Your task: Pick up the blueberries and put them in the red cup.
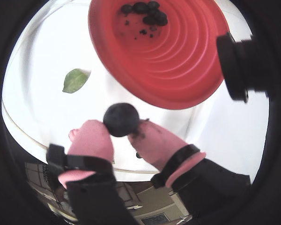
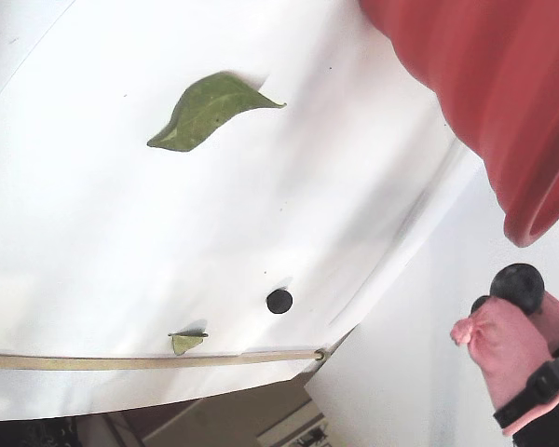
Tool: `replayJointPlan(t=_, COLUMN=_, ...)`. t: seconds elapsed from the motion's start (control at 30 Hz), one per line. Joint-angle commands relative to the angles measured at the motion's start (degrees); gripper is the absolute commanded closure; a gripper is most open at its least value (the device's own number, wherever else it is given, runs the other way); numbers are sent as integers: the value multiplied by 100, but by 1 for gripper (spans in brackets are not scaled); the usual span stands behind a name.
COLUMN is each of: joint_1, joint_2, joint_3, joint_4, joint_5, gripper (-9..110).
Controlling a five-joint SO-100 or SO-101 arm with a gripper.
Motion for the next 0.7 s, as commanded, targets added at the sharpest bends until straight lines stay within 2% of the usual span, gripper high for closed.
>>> replayJointPlan(t=0.0, joint_1=-26, joint_2=624, joint_3=-457, joint_4=-123, joint_5=-105, gripper=91)
replayJointPlan(t=0.67, joint_1=369, joint_2=237, joint_3=-589, joint_4=-1081, joint_5=-501, gripper=89)
